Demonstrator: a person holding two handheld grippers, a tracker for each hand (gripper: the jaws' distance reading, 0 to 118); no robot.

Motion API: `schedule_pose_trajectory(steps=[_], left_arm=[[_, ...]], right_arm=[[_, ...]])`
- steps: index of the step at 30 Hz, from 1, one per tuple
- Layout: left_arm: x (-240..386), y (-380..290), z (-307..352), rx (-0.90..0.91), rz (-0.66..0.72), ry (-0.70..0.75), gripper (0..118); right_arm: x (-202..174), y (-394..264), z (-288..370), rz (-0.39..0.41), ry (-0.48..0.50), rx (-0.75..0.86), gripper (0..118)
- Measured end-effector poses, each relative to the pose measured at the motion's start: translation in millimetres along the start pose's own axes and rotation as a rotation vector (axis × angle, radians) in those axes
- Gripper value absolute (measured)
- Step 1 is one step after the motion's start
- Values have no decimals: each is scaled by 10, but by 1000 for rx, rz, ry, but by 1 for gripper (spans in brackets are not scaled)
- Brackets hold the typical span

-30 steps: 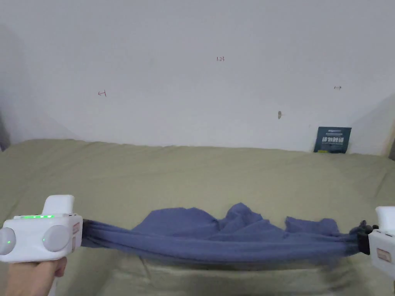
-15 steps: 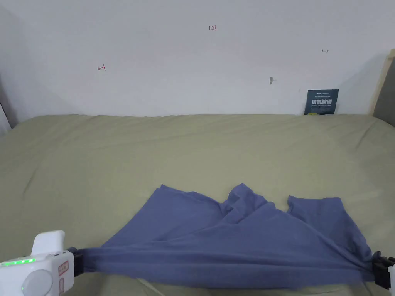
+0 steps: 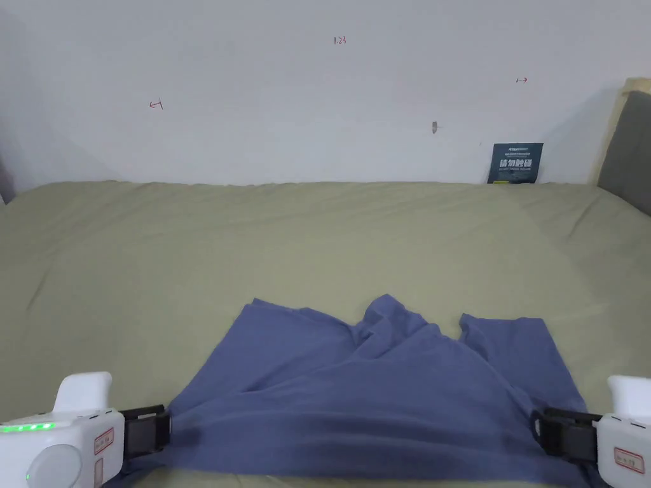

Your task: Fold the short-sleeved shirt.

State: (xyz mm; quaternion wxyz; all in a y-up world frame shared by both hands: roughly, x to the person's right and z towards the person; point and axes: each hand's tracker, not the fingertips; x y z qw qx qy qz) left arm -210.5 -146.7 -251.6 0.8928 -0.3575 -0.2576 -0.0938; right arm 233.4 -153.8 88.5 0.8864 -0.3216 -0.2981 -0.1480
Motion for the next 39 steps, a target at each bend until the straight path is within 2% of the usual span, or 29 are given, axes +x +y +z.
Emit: schedule_pose_trajectory(steps=[2, 3, 4, 5, 7, 8, 10, 17, 20, 24, 25, 26, 27, 28, 29, 34, 35, 38, 39], left_arm=[[53, 6, 143, 30, -21, 9, 107], [66, -10, 218, 51, -17, -3, 91], [46, -12, 254, 53, -9, -19, 28], [40, -21, 302, 52, -10, -44, 0], [66, -81, 332, 112, 3, -26, 0], [105, -81, 390, 85, -41, -14, 0], [103, -128, 417, 73, -49, -21, 0], [-301, -372, 225, -15, 61, 16, 0], [-441, -441, 172, -38, 80, 37, 0], [-651, -424, 29, -61, 104, 16, 0], [-686, -404, -4, -63, 111, -2, 35], [-727, -367, -73, -80, 114, -9, 83], [-762, -345, -165, -120, 111, -18, 116], [-873, -369, -357, -182, 127, -19, 117], [-927, -344, -442, -116, 121, -1, 117], [-937, -289, -874, -210, 150, -6, 116], [-951, -278, -959, -214, 154, -1, 113], [-809, -298, -952, -234, 139, -18, 94], [-796, -295, -949, -238, 142, -26, 94]], right_arm=[[-192, 16, 122, 27, 3, 35, 116], [-279, 26, 157, 54, 15, 51, 102], [-376, 23, 221, 72, 18, 60, 47], [-498, 7, 303, 94, 19, 90, 0], [-694, -50, 384, 124, -44, 135, 0], [-788, -77, 438, 110, 8, 182, 0], [-900, -139, 487, 89, 39, 180, 0], [-1199, -420, 434, 131, 74, 142, 0], [-1291, -511, 405, 122, 101, 112, 0], [-1407, -578, 328, 160, 113, 72, 0], [-1419, -585, 314, 159, 121, 67, 0], [-1445, -585, 289, 158, 130, 55, 0], [-1460, -586, 266, 155, 137, 42, 0], [-1471, -589, 247, 151, 144, 34, 0], [-1484, -594, 227, 149, 149, 26, 0], [-1532, -631, 136, 153, 165, -15, 0], [-1539, -637, 118, 161, 163, -25, 0], [-1534, -655, 77, 163, 169, -42, 0], [-1529, -657, 60, 163, 170, -48, 0]])
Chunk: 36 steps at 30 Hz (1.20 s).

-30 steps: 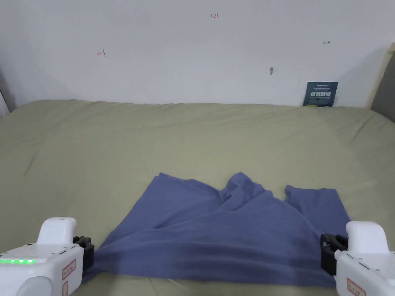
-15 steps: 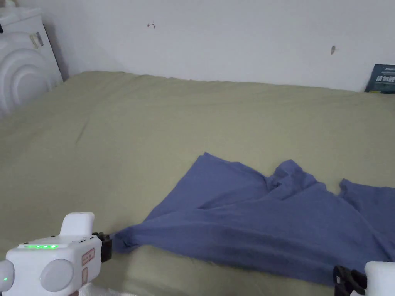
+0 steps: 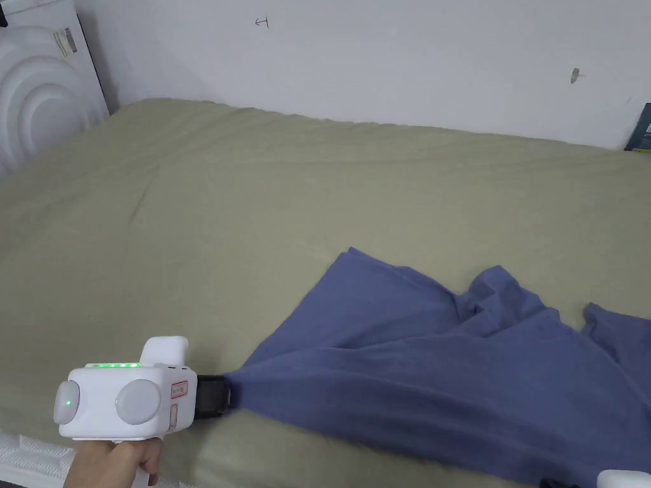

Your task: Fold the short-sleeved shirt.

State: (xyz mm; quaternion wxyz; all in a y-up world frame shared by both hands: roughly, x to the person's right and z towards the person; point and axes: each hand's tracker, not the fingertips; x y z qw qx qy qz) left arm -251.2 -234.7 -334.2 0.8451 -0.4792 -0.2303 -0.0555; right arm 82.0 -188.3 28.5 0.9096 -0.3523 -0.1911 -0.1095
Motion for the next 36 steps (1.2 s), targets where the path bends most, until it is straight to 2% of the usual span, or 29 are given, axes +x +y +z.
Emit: schedule_pose_trajectory(steps=[1, 2, 3, 4, 5, 7, 10, 16, 17, 18, 20, 21, 25, 31, 33, 34, 35, 36], left_arm=[[84, -20, 75, 3, -21, 21, 70], [105, -28, 122, 21, -42, 24, 55], [97, -20, 145, 16, -31, -55, 21], [90, -22, 159, 28, 21, -127, 0], [164, -13, 174, 1, -5, -47, 0], [226, -48, 167, 18, -87, -1, 0], [313, -38, 204, 1, -69, -2, 0], [356, -26, 198, -14, -87, 7, 0], [358, 0, 182, -17, -93, 11, 0], [365, 3, 183, -19, -95, 13, 0], [367, 1, 187, -24, -94, 14, 0], [392, 28, 197, -26, -91, 14, 0], [410, 41, 205, -31, -80, 11, 1], [414, 70, 188, -39, -76, 6, 1], [422, 89, 186, -42, -72, 5, 1], [426, 95, 186, -44, -72, 4, 1], [432, 104, 189, -47, -75, 2, 1], [440, 115, 201, -50, -77, 1, 1]], right_arm=[[10, -1, -17, -1, 0, -6, 0], [29, -4, -35, -3, -2, -9, 0], [51, -10, -58, -4, -3, -13, 0], [75, -3, -80, -8, -6, -18, 0], [114, 16, -107, -12, -9, -25, 0], [219, 77, -159, -30, -24, -28, 0], [445, 269, -290, -55, -42, -57, 0], [967, 930, -872, -53, -88, -56, 2], [1042, 1107, -1016, -41, -94, -61, 6], [1104, 1271, -1154, -27, -92, -67, 18], [1207, 1609, -1463, -13, -87, -83, 99], [1263, 1769, -1652, -11, -60, -132, 118], [1420, 2137, -2274, -21, -40, -215, 118], [1378, 2219, -2900, 144, -100, -365, 118], [1404, 2134, -3088, 169, -120, -430, 116], [1436, 2098, -3127, 148, -98, -423, 110], [1418, 2129, -3034, 93, -89, -410, 109], [1418, 2162, -2982, 109, -86, -398, 105]])
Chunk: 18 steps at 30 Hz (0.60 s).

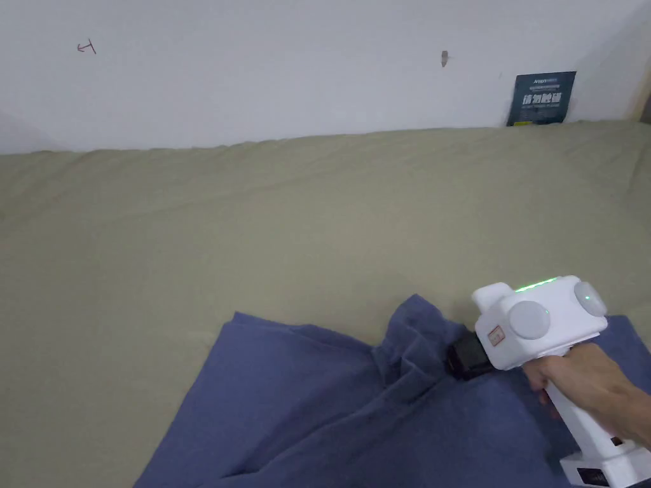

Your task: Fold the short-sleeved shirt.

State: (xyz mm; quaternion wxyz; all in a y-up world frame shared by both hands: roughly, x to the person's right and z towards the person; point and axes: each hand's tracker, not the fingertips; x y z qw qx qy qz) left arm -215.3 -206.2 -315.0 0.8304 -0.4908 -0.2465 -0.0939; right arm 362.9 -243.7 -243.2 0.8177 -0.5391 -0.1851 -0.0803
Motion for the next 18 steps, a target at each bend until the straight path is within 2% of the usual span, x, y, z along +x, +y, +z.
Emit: schedule_pose_trajectory(steps=[1, 2, 3, 4, 6, 7, 9, 12, 18], left_arm=[[-14, 19, -5, -5, -2, -1, 1], [-10, 35, -3, -10, -6, 0, 1], [4, 43, 2, -14, -12, 3, 1], [27, 49, 10, -20, -24, 10, 1], [65, 66, 51, -25, -44, 24, 1], [80, 75, 82, -24, -44, 26, 1], [50, 84, 148, -15, -49, 28, 1], [56, 150, 319, 34, -49, 24, 1], [285, 551, 866, 213, 6, -48, 1]], right_arm=[[9, 7, 58, -1, 49, 18, 83], [16, 7, 140, -4, 26, 37, 56], [7, 21, 263, 12, 41, 65, 1], [31, -21, 311, -8, 41, 49, 2], [123, 10, 383, 3, 73, 86, 2], [-18, -43, 654, 10, 70, 95, 2], [-31, -85, 1006, 41, 54, 143, 2], [15, -223, 1383, 37, 71, 212, 2], [194, -497, 2392, 45, 31, 389, 2]])
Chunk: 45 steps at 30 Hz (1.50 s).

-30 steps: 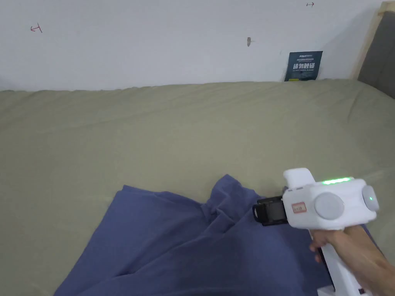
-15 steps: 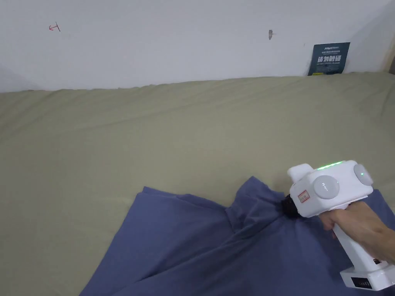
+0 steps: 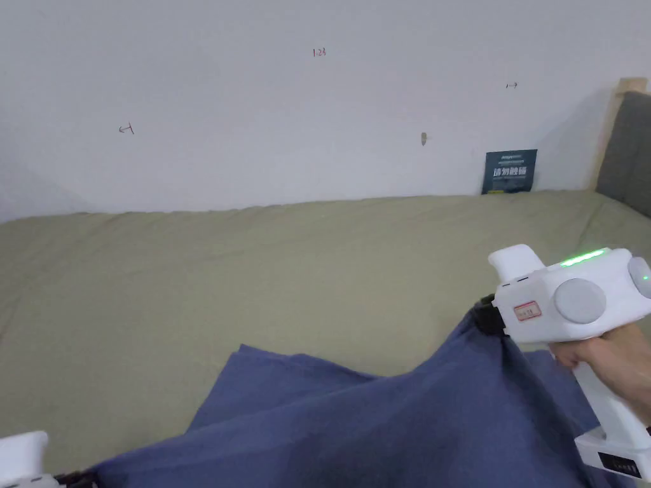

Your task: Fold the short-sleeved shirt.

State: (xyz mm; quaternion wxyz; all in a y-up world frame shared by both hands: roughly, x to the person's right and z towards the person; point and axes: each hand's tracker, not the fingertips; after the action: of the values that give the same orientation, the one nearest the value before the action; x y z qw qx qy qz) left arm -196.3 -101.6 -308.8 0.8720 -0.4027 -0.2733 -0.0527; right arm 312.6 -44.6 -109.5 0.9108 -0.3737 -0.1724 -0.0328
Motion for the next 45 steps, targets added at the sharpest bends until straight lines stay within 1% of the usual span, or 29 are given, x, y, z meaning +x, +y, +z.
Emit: schedule_pose_trajectory(steps=[5, 6, 8, 11, 14, 16, 18, 21, 23, 28, 31, 36, 40, 45], left_arm=[[359, 636, 400, 159, -55, -19, 1], [429, 802, 508, 180, -64, -33, 1], [516, 1083, 669, 241, -72, -42, 1], [678, 1510, 949, 311, -67, -70, 1], [814, 1900, 1231, 370, -56, -67, 1], [892, 2117, 1389, 418, -36, -57, 1], [969, 2319, 1554, 455, -51, -29, 1], [1087, 2495, 1756, 487, -68, -8, 1], [1148, 2597, 1826, 503, -89, 30, 1], [1132, 2700, 1808, 517, -60, 52, 1], [1119, 2768, 1689, 514, -57, 77, 1], [1168, 2874, 1442, 536, -40, 130, 1], [1228, 3072, 1239, 559, -49, 184, 1], [1274, 3452, 992, 565, -55, 224, 1]], right_arm=[[217, 192, 964, -19, -88, 161, 2], [150, 212, 1272, -9, -125, 211, 2], [226, 293, 1630, -31, -155, 271, 2], [407, 451, 2030, -82, -200, 342, 2], [542, 594, 2327, -100, -265, 398, 2], [589, 691, 2506, -108, -275, 424, 2], [641, 807, 2649, -115, -278, 444, 2], [614, 986, 2825, -109, -298, 480, 2], [600, 1090, 2864, -93, -312, 497, 2], [545, 1295, 2814, -85, -325, 519, 2], [541, 1387, 2653, -86, -339, 527, 2], [522, 1541, 2326, -136, -353, 568, 2], [504, 1745, 2089, -117, -384, 584, 2], [612, 2184, 1787, -117, -396, 568, 2]])
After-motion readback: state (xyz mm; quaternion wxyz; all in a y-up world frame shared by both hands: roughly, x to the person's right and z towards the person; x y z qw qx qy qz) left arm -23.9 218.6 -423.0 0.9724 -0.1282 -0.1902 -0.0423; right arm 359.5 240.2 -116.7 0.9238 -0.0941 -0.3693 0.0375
